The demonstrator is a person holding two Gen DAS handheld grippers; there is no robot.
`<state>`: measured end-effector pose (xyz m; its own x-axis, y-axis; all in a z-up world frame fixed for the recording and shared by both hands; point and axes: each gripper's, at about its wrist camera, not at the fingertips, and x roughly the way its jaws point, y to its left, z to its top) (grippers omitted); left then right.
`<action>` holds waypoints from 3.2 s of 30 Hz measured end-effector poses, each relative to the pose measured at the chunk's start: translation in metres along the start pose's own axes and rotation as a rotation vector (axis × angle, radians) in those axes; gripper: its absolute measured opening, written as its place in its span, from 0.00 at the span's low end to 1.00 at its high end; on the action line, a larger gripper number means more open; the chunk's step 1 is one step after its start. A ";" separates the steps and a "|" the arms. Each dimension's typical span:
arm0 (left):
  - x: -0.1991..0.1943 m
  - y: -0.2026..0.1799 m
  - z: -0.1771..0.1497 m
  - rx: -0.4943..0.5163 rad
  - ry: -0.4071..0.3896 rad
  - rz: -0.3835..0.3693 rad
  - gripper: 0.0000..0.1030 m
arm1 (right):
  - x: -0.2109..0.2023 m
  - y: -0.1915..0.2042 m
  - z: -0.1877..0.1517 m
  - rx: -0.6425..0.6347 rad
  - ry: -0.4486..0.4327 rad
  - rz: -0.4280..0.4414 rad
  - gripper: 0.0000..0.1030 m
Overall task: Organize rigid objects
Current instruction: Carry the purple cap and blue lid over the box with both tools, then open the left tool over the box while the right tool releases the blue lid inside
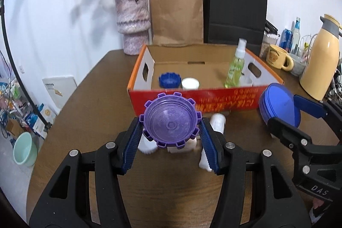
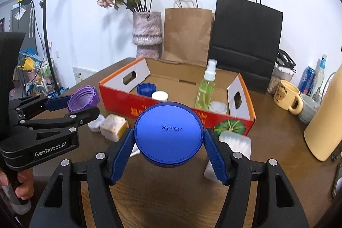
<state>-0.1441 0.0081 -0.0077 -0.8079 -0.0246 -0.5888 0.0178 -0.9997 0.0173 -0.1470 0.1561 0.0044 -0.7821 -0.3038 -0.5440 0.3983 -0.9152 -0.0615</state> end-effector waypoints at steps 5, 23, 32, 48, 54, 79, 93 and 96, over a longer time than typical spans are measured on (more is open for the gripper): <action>0.000 0.002 0.022 -0.003 -0.040 0.007 0.49 | 0.005 -0.001 0.016 -0.004 -0.016 -0.006 0.69; 0.034 0.009 0.075 -0.050 -0.090 0.028 0.49 | 0.054 -0.017 0.063 0.022 -0.044 -0.027 0.69; 0.061 0.013 0.093 -0.072 -0.086 0.051 0.49 | 0.091 -0.029 0.078 0.039 -0.014 -0.031 0.69; 0.107 0.010 0.117 -0.073 -0.067 0.059 0.49 | 0.139 -0.048 0.094 0.038 0.032 -0.050 0.69; 0.122 0.008 0.120 -0.058 -0.053 0.066 0.49 | 0.152 -0.055 0.095 0.035 0.048 -0.055 0.69; 0.129 0.028 0.122 -0.082 -0.061 0.110 1.00 | 0.158 -0.067 0.088 0.064 0.099 -0.064 0.91; 0.117 0.027 0.123 -0.085 -0.084 0.103 1.00 | 0.145 -0.063 0.091 0.053 0.072 -0.054 0.91; 0.113 0.026 0.122 -0.086 -0.089 0.100 1.00 | 0.141 -0.061 0.090 0.049 0.066 -0.050 0.91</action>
<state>-0.3065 -0.0205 0.0252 -0.8486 -0.1277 -0.5134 0.1483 -0.9889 0.0010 -0.3249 0.1456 0.0068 -0.7661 -0.2411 -0.5958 0.3344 -0.9411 -0.0492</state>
